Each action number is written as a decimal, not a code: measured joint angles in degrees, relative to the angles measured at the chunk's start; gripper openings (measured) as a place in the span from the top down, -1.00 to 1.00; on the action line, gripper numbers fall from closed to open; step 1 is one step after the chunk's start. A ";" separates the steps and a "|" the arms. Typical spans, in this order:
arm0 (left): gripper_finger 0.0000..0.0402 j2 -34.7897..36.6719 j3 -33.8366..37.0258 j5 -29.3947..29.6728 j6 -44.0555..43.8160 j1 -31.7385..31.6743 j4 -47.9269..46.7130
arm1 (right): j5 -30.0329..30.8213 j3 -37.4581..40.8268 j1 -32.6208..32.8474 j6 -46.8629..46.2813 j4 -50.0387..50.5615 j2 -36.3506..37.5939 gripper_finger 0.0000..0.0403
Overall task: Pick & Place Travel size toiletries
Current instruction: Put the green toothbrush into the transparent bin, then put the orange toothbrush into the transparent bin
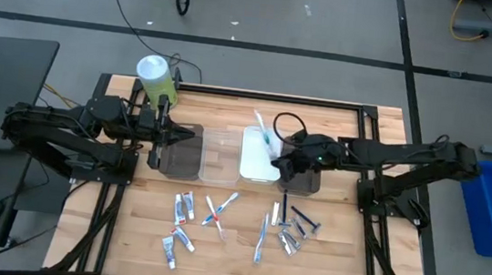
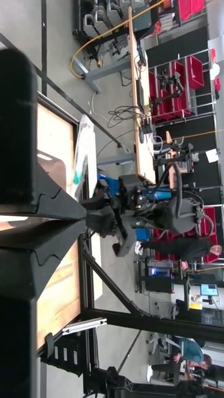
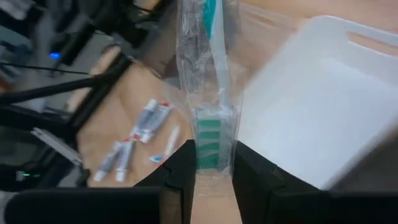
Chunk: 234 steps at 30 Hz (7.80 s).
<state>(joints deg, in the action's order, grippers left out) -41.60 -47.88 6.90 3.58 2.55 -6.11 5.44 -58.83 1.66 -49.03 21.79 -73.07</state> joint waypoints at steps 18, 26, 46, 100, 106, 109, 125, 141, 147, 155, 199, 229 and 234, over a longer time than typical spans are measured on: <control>0.89 -1.30 0.05 1.26 -7.21 0.02 1.27 | -4.17 0.00 -1.24 9.13 -12.14 -4.21 0.56; 0.85 -7.00 0.05 6.22 -12.39 -0.02 13.19 | -4.12 0.00 -1.22 12.74 -17.86 -4.21 0.55; -0.34 -22.56 0.02 10.27 -20.99 -0.02 35.38 | -4.19 0.00 -0.15 22.41 -31.37 -4.21 0.56; 0.84 -33.51 0.00 6.16 -24.30 0.04 50.56 | -4.91 0.00 1.47 24.68 -27.14 -4.11 0.34; 0.86 -33.02 0.00 6.43 -24.28 0.09 50.28 | -5.98 0.00 1.47 26.01 -27.16 -2.15 -0.01; 0.84 -32.20 0.00 6.38 -24.38 0.07 49.10 | -5.98 0.00 1.44 27.08 -26.44 -0.48 -0.15; 0.80 -18.81 0.03 12.03 -34.93 -0.34 15.94 | -4.03 -0.04 1.36 29.24 -17.90 4.93 -0.06; 0.79 -26.56 0.00 8.32 -43.88 -6.06 -2.03 | -4.03 -0.04 1.36 30.49 -16.29 4.88 0.05; 0.79 -31.21 0.00 6.21 -43.05 -7.75 -2.70 | -4.03 -0.04 1.36 30.47 -14.65 4.88 0.08; 0.69 -35.64 0.00 4.43 -42.43 -8.52 -3.99 | -4.03 -0.04 1.36 30.49 -14.22 4.86 0.10; 0.25 -24.93 -7.05 -3.99 -36.15 -6.51 2.29 | -4.11 -0.02 1.36 37.59 -14.22 4.84 0.32; 0.96 -16.35 -7.06 -0.50 -17.49 4.71 7.23 | -0.47 0.00 9.26 50.09 -17.31 5.08 0.99; 0.97 -16.52 -7.06 1.46 -16.03 6.55 6.92 | 1.81 0.00 12.62 49.72 -13.28 5.15 0.99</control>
<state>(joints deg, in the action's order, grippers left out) -58.13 -54.94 8.36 -12.45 9.10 0.81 7.26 -58.83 14.28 0.69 8.51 -67.92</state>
